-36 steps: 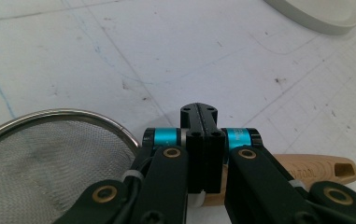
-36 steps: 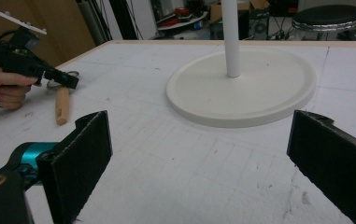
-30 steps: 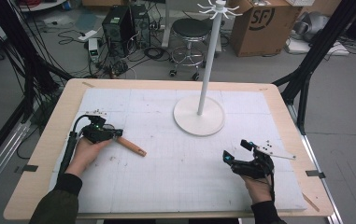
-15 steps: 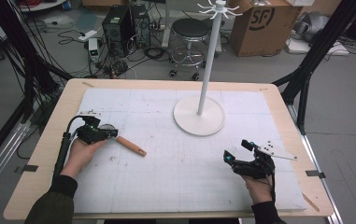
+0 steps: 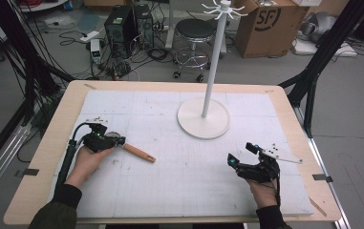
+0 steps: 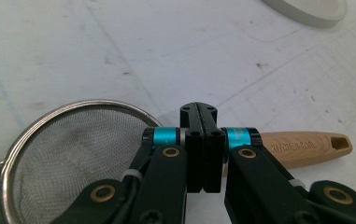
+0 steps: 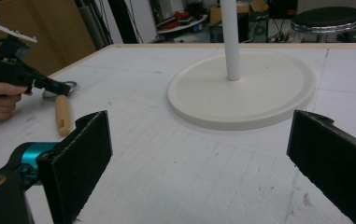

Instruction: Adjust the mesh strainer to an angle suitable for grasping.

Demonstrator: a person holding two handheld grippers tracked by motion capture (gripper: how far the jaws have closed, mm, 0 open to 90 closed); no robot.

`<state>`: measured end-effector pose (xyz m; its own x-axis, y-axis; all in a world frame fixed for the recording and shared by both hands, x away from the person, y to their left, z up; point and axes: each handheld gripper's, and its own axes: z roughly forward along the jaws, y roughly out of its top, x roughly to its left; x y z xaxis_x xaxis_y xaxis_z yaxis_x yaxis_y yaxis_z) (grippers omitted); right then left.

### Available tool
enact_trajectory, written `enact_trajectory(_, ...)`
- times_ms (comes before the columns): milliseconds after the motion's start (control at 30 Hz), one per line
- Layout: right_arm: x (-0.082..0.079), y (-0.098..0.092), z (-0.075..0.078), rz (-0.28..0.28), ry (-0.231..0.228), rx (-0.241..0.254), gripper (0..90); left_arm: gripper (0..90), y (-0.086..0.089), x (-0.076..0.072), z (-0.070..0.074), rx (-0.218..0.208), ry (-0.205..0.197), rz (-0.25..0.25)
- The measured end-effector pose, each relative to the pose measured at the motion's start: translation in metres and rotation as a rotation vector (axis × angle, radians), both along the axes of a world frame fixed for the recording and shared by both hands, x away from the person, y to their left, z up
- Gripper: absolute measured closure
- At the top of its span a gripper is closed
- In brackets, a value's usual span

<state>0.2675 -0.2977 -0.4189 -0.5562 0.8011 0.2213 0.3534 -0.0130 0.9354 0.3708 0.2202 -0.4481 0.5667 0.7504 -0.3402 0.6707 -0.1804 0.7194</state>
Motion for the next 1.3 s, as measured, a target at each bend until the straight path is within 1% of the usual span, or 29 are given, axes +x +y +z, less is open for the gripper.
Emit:
enact_trajectory(67, 0.0, 0.0, 0.0, -0.003, 0.001, 0.004, 6.0, 89.8, -0.007, -0.003, -0.001, -0.008, 0.004, -0.016)
enact_trajectory(100, 0.0, -0.001, 0.0, -0.006, 0.005, 0.003, 6.0, 89.8, -0.01, -0.005, -0.001, -0.013, 0.005, -0.01)
enact_trajectory(200, 0.001, -0.001, 0.0, -0.006, 0.005, 0.009, 6.0, 89.8, -0.015, -0.008, 0.0, -0.002, 0.008, -0.006)
enact_trajectory(267, 0.001, -0.001, 0.0, -0.005, 0.003, 0.008, 6.0, 89.9, -0.018, -0.01, 0.0, -0.005, 0.014, 0.005)
enact_trajectory(367, 0.001, 0.0, 0.0, -0.003, 0.002, 0.008, 5.9, 89.8, -0.024, -0.014, 0.001, 0.001, 0.021, -0.002)
enact_trajectory(467, 0.001, 0.0, 0.001, -0.008, 0.007, 0.014, 6.0, 89.8, -0.035, -0.018, 0.0, 0.001, 0.017, -0.027)
enact_trajectory(500, 0.002, -0.001, 0.001, -0.008, -0.001, 0.009, 5.9, 89.8, -0.039, -0.02, 0.0, 0.006, 0.014, -0.036)
enact_trajectory(567, 0.001, -0.001, 0.001, -0.007, 0.001, 0.013, 5.9, 89.8, -0.046, -0.022, 0.001, 0.015, 0.016, -0.051)
enact_trajectory(600, 0.002, -0.001, 0.001, -0.007, 0.001, 0.014, 6.0, 89.8, -0.049, -0.023, 0.001, 0.021, 0.017, -0.059)
enact_trajectory(667, 0.002, -0.001, 0.001, -0.007, -0.001, 0.013, 5.9, 89.8, -0.057, -0.026, 0.0, 0.05, 0.027, -0.075)
enact_trajectory(700, 0.002, -0.001, 0.001, -0.009, -0.002, 0.015, 5.9, 89.8, -0.061, -0.027, 0.0, 0.057, 0.02, -0.078)
enact_trajectory(767, 0.002, -0.002, 0.001, -0.01, -0.003, 0.014, 5.9, 89.8, -0.067, -0.029, 0.0, 0.054, 0.021, -0.099)
enact_trajectory(833, 0.001, -0.002, 0.001, -0.014, -0.002, 0.019, 6.0, 89.8, -0.073, -0.032, 0.0, 0.052, 0.027, -0.108)
enact_trajectory(967, 0.001, -0.004, 0.002, -0.017, -0.002, 0.023, 5.9, 89.8, -0.084, -0.036, 0.001, 0.077, 0.027, -0.123)
enact_trajectory(1300, 0.0, -0.007, 0.002, -0.022, -0.002, 0.03, 5.9, 89.8, -0.114, -0.043, -0.001, 0.085, 0.034, -0.17)
